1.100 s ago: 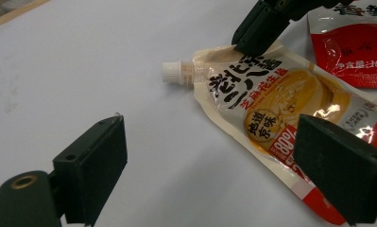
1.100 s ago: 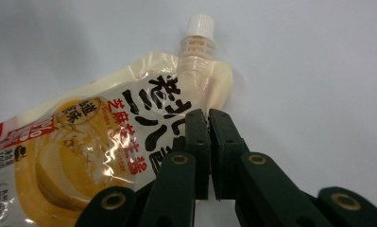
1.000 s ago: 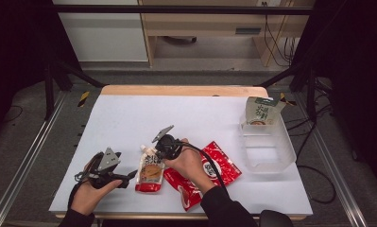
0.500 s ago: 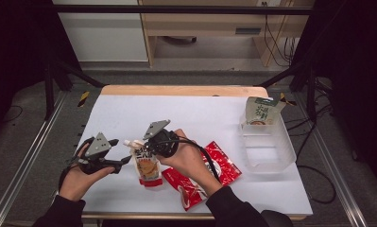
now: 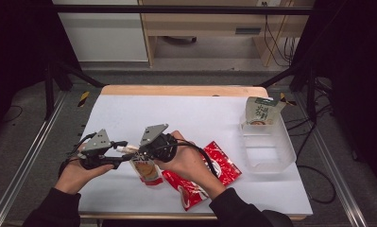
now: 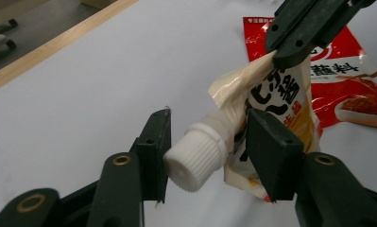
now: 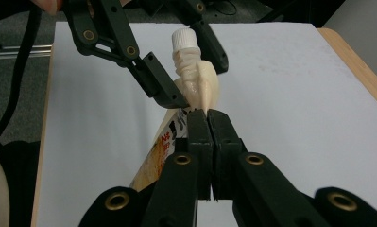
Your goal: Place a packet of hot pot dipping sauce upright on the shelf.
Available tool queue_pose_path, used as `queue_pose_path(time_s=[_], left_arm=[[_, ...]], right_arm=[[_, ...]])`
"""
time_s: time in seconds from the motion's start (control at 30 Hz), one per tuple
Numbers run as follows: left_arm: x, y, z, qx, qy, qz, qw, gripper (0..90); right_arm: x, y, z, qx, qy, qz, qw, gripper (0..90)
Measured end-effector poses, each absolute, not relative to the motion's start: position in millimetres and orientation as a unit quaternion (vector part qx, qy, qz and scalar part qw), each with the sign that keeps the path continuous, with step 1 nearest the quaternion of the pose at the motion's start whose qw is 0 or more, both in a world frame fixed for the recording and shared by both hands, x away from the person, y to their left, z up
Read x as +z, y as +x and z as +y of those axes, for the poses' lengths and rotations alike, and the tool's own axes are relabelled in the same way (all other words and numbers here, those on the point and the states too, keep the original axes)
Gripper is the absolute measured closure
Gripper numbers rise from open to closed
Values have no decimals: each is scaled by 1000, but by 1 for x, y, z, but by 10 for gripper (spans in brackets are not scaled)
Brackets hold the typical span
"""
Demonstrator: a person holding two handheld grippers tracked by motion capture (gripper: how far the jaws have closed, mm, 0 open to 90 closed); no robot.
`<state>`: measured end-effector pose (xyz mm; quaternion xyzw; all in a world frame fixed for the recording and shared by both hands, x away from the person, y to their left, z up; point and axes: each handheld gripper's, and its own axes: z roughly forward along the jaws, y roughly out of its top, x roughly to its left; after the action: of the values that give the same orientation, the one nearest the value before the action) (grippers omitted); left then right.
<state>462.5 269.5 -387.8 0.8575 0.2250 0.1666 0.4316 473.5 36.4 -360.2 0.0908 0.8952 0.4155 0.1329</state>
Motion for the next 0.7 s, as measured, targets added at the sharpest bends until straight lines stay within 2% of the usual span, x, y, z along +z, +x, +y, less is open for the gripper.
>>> queue_pose_path(time_s=[0.03,0.07,0.2,0.33,0.7], left_arm=[[-388,462,270,167,858,224,430,561],[-388,463,271,162,857,228,433,561],[-386,461,272,135,851,235,450,654],[-380,458,268,129,855,228,448,705],[-345,453,248,134,877,195,418,732]], right_arm=[[-360,473,36,415,91,896,132,895],[-360,473,36,413,91,896,132,895],[-360,474,33,410,98,897,133,895],[-360,473,28,409,105,897,133,893],[-353,469,14,411,114,893,140,878]])
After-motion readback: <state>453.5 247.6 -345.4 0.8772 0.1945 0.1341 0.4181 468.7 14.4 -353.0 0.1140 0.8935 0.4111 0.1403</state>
